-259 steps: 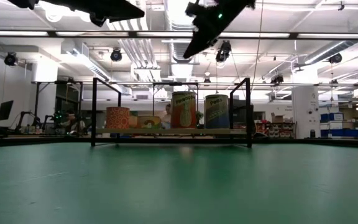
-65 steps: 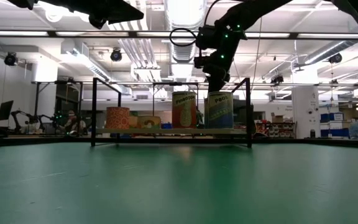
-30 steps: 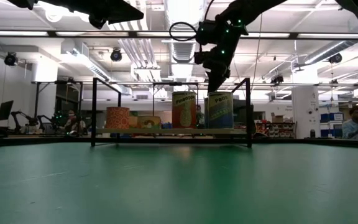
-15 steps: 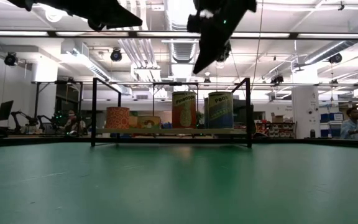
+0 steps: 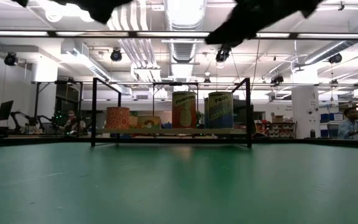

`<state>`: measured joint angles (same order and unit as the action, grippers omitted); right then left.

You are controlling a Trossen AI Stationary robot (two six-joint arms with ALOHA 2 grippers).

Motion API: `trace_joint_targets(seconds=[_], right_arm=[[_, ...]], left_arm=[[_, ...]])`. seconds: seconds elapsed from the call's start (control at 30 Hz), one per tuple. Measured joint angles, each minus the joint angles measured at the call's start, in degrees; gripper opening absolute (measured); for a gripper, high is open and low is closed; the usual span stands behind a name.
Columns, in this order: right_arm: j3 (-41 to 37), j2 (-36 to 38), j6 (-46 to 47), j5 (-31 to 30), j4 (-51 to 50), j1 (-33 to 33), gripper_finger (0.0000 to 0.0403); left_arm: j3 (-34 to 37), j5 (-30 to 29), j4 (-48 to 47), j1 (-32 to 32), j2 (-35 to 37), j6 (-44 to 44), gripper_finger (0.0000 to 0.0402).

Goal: Pick and place cans onto a shelf
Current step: Return to Home Position

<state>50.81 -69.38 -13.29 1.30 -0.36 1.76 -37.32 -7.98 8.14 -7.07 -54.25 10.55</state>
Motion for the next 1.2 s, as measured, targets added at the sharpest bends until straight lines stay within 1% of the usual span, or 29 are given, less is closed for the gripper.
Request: trace_joint_targets(seconds=[0.07,0.17,0.3,0.5,0.67,0.8,0.93,1.1,1.2], right_arm=[[-4.3,3.9,-0.8,0.0,2.5,-0.7,0.0009],[-9.6,10.0,-1.6,-0.1,3.3,-0.8,0.0009],[-15.6,18.0,-3.2,-0.1,4.6,-0.6,0.0009],[-22.4,28.4,-3.7,0.0,5.8,-0.6,0.0009],[-26.5,35.4,-3.9,0.0,5.3,-0.6,0.0009],[-29.3,40.0,-4.9,0.1,5.1,-0.6,0.0009],[-32.9,44.3,-8.7,0.1,4.9,-0.6,0.0009],[-37.0,49.2,-8.5,0.1,5.3,-0.6,0.0009],[-39.2,52.7,-8.4,0.1,5.4,-0.6,0.0009]], left_arm=[[-0.4,2.9,-3.4,-1.7,2.3,1.6,0.0000],[0.3,2.9,-8.7,-3.8,7.1,2.8,0.0000],[3.8,3.0,-11.3,-4.2,15.0,2.9,0.0000],[11.2,2.9,-9.8,-4.1,25.8,1.9,0.0000],[17.1,2.5,-7.6,-4.1,32.7,0.4,0.0000],[20.7,2.4,-6.8,-4.1,37.2,-1.7,0.0000],[23.7,2.4,-5.8,-4.1,40.8,-2.7,0.0000],[26.5,2.3,-4.9,-4.1,44.4,-2.6,0.0000],[28.5,0.0,-4.7,-4.1,46.4,-2.6,0.0000]])
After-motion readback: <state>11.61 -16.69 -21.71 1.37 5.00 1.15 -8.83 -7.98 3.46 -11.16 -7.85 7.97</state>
